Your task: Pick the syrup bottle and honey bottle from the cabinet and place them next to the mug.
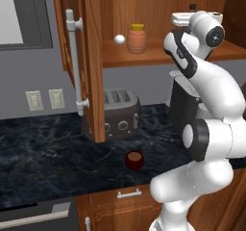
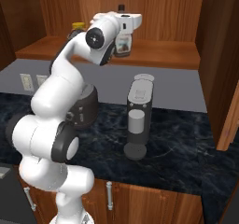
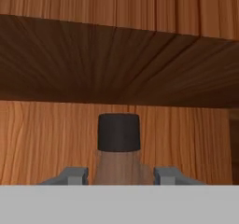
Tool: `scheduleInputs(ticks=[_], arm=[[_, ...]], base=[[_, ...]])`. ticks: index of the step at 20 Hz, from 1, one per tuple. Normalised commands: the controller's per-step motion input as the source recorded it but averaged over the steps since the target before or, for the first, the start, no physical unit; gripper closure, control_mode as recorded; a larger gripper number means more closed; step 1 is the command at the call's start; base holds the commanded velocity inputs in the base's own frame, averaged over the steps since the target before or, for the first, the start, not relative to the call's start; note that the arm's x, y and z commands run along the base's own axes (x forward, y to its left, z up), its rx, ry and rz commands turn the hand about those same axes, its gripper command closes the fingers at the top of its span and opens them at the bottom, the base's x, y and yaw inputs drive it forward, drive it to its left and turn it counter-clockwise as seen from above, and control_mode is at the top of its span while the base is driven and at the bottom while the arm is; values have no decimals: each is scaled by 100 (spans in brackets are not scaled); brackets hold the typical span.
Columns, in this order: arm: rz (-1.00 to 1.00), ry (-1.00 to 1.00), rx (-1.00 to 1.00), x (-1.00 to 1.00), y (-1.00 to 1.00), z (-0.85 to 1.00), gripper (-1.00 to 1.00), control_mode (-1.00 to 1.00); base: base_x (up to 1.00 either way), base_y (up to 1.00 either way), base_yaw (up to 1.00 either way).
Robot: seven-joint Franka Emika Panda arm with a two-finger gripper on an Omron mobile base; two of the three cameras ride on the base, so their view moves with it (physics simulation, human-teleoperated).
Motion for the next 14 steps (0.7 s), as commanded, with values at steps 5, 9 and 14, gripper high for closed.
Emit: scheduleInputs(ticks=[5,9,14], arm=[[0,0,0,-100,0,0,100,-100],[0,-4,0,-100,5,0,100,-100],[0,-5,0,-100,18,0,100,-100]], base=[[0,0,0],[0,0,0],[0,0,0]])
